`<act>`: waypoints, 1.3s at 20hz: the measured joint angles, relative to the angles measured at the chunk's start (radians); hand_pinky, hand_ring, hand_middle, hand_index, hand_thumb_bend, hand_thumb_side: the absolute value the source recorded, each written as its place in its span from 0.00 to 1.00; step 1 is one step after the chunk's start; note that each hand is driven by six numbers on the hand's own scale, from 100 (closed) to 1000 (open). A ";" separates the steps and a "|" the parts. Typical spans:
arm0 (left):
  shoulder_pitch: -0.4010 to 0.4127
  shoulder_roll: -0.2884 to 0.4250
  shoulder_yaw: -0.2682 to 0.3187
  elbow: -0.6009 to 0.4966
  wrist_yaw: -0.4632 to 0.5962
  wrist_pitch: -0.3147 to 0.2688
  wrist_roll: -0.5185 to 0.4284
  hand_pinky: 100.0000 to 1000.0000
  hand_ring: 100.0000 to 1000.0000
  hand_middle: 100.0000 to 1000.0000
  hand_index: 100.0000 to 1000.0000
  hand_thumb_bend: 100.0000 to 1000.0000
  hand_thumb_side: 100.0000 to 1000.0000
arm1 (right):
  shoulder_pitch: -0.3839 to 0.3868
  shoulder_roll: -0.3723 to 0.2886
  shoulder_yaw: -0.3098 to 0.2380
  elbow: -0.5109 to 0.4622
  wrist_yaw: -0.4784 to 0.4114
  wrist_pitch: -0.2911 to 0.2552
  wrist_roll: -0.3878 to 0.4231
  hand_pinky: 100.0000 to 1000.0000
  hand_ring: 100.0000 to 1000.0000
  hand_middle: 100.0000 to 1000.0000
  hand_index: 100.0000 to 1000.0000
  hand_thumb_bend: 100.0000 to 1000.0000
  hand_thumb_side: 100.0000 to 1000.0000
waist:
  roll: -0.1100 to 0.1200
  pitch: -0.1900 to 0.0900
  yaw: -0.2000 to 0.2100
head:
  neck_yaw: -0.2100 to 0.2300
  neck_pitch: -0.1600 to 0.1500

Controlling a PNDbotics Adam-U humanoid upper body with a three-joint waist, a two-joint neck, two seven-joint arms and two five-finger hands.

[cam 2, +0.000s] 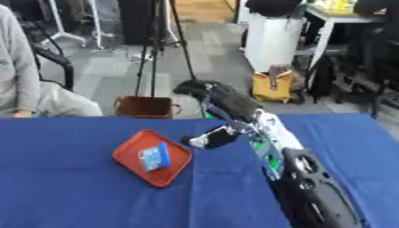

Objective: Pick up objects on the table and place them in the box.

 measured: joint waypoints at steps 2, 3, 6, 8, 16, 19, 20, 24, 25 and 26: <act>0.006 0.001 0.002 0.000 -0.004 0.003 0.004 0.58 0.76 0.88 0.96 0.49 0.19 | 0.018 -0.024 0.001 -0.066 -0.073 0.023 0.009 0.73 0.79 0.83 0.93 0.49 0.22 | -0.003 -0.006 -0.013 | 0.008 0.008; 0.011 0.003 0.002 0.000 -0.006 0.005 0.006 0.58 0.76 0.88 0.96 0.49 0.19 | 0.030 -0.035 0.001 -0.099 -0.108 0.033 0.013 0.73 0.79 0.83 0.93 0.49 0.22 | -0.006 -0.010 -0.022 | 0.012 0.010; 0.032 0.016 0.010 0.000 -0.013 0.010 0.016 0.58 0.76 0.88 0.96 0.49 0.21 | 0.100 -0.079 0.000 -0.208 -0.236 0.059 0.022 0.64 0.73 0.77 0.91 0.37 0.25 | -0.018 -0.028 -0.048 | 0.032 0.025; 0.051 0.025 0.020 0.000 -0.020 0.013 0.028 0.58 0.76 0.88 0.96 0.48 0.22 | 0.160 -0.119 -0.006 -0.285 -0.358 0.080 0.037 0.61 0.70 0.74 0.90 0.34 0.25 | -0.022 -0.040 -0.059 | 0.047 0.032; 0.096 0.035 0.052 0.000 -0.045 0.020 0.081 0.58 0.76 0.88 0.96 0.45 0.27 | 0.371 -0.209 -0.115 -0.547 -0.766 0.183 0.085 0.53 0.64 0.70 0.87 0.19 0.29 | -0.027 -0.066 -0.092 | 0.096 0.047; 0.101 0.036 0.060 0.000 -0.052 0.017 0.096 0.58 0.76 0.88 0.96 0.45 0.29 | 0.432 -0.226 -0.158 -0.609 -0.827 0.203 0.079 0.53 0.64 0.69 0.87 0.17 0.30 | -0.023 -0.066 -0.103 | 0.105 0.051; 0.104 0.036 0.063 0.000 -0.054 0.015 0.100 0.58 0.76 0.88 0.96 0.44 0.32 | 0.450 -0.229 -0.169 -0.623 -0.840 0.208 0.075 0.52 0.64 0.69 0.86 0.14 0.31 | -0.023 -0.066 -0.103 | 0.106 0.052; 0.118 0.036 0.074 0.000 -0.061 0.008 0.119 0.58 0.76 0.87 0.95 0.43 0.35 | 0.512 -0.232 -0.207 -0.665 -0.874 0.223 0.063 0.51 0.63 0.68 0.85 0.12 0.32 | -0.020 -0.067 -0.114 | 0.114 0.052; 0.120 0.036 0.076 0.000 -0.061 0.006 0.123 0.58 0.76 0.88 0.96 0.43 0.38 | 0.522 -0.232 -0.215 -0.672 -0.878 0.226 0.061 0.50 0.62 0.67 0.84 0.10 0.33 | -0.017 -0.067 -0.116 | 0.116 0.052; 0.122 0.036 0.076 0.000 -0.062 0.005 0.126 0.58 0.76 0.88 0.96 0.43 0.38 | 0.534 -0.232 -0.222 -0.677 -0.883 0.230 0.058 0.50 0.62 0.67 0.84 0.10 0.33 | -0.016 -0.067 -0.116 | 0.118 0.052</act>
